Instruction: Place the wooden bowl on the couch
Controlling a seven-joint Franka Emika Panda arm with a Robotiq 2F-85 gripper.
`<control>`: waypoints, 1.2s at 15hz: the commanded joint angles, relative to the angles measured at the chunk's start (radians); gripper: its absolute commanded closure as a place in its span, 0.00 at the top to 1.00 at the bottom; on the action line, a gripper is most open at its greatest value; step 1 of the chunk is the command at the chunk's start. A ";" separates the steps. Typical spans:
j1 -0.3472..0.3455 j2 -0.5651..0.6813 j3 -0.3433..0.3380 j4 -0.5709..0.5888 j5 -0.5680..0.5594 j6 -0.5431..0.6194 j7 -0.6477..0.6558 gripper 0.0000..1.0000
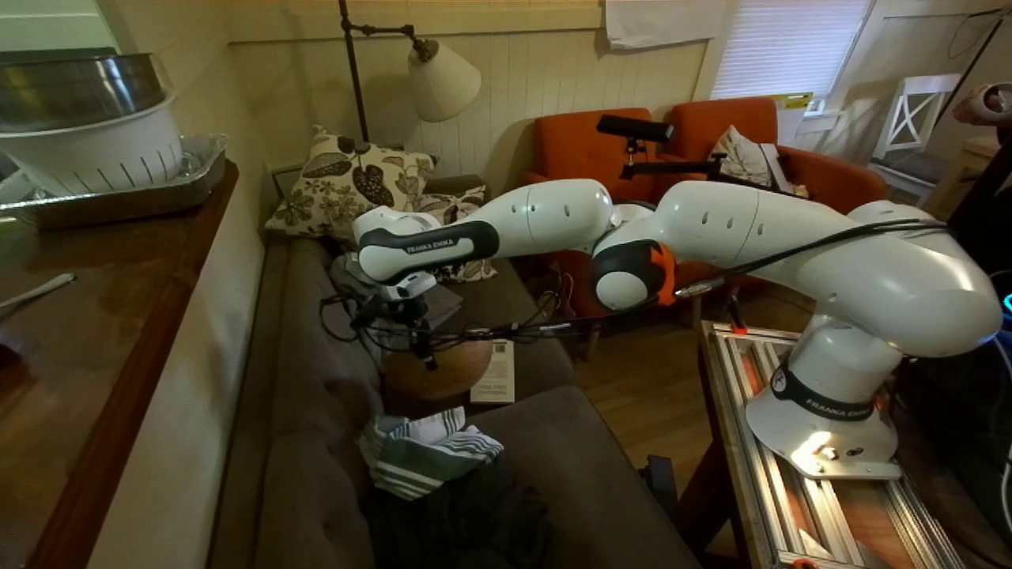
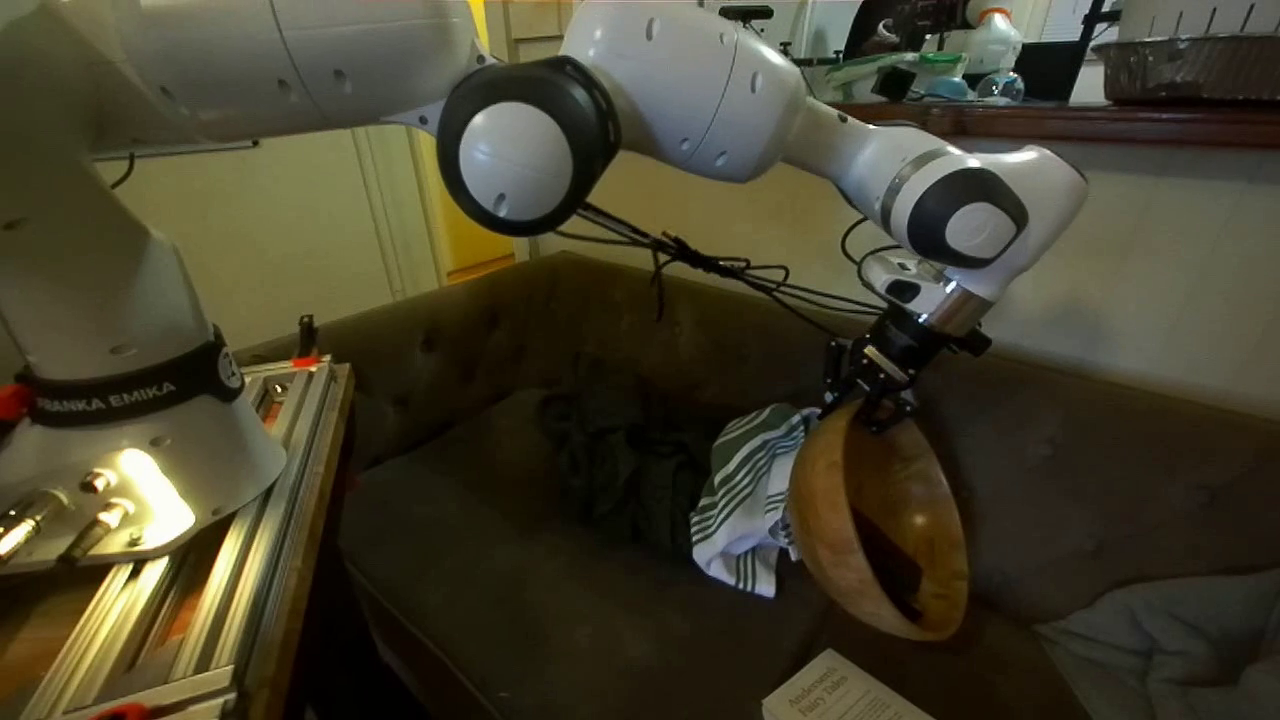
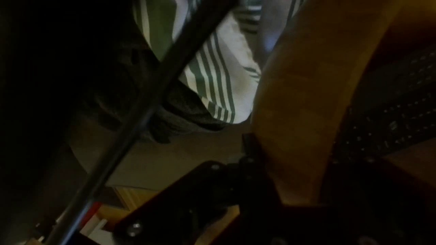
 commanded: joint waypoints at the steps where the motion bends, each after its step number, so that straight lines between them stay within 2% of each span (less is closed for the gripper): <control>1: 0.048 0.018 -0.029 0.057 -0.026 0.089 0.144 0.04; 3: 0.065 0.016 -0.028 0.046 -0.028 0.137 0.161 0.04; 4: 0.056 0.017 0.015 0.048 0.002 0.145 0.070 0.04; 5: 0.050 0.025 -0.004 0.021 -0.014 0.114 0.077 0.16; 7: 0.058 0.023 0.015 0.018 -0.008 0.130 0.058 0.16; 8: 0.067 0.029 0.002 0.026 -0.029 0.160 0.030 0.04; 9: 0.076 0.044 -0.017 0.044 -0.053 0.189 0.004 0.04; 10: 0.084 0.023 -0.037 -0.008 -0.075 0.228 -0.021 0.04; 13: 0.098 0.044 -0.063 -0.019 -0.108 0.304 -0.064 0.04; 14: 0.101 0.050 -0.065 -0.013 -0.112 0.312 -0.073 0.41; 16: 0.103 0.052 -0.068 -0.006 -0.119 0.308 -0.091 0.48; 18: 0.103 0.052 -0.073 0.020 -0.118 0.228 -0.077 0.63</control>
